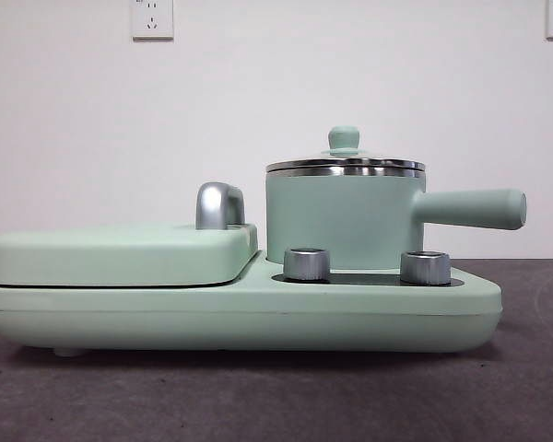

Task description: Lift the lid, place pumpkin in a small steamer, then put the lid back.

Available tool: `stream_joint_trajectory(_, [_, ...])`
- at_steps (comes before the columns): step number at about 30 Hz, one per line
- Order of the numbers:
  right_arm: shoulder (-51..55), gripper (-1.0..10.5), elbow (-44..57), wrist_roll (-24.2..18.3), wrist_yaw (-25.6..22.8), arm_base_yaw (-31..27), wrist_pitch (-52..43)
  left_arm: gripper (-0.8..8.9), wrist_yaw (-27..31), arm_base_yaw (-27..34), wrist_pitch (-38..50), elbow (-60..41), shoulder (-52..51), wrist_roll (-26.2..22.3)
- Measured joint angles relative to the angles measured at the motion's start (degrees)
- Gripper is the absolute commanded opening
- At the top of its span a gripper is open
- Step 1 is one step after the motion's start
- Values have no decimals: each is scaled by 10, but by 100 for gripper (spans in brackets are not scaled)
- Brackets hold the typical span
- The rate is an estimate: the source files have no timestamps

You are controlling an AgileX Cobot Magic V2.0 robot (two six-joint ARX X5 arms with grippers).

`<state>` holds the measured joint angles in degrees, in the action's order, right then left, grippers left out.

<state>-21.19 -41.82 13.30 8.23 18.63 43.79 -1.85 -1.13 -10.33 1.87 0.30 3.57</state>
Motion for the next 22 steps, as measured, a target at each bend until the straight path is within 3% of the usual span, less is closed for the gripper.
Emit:
stream_joint_trajectory(8, [87, 38, 208, -13, -47, -117, -279, 20, 0, 0, 0, 0, 0, 0])
stream_joint_trajectory(14, [145, 38, 292, -15, -54, -179, -282, 20, 0, 0, 0, 0, 0, 0])
stream_joint_trajectory(22, [181, 19, 347, -37, -70, -216, -286, 20, 0, 0, 0, 0, 0, 0])
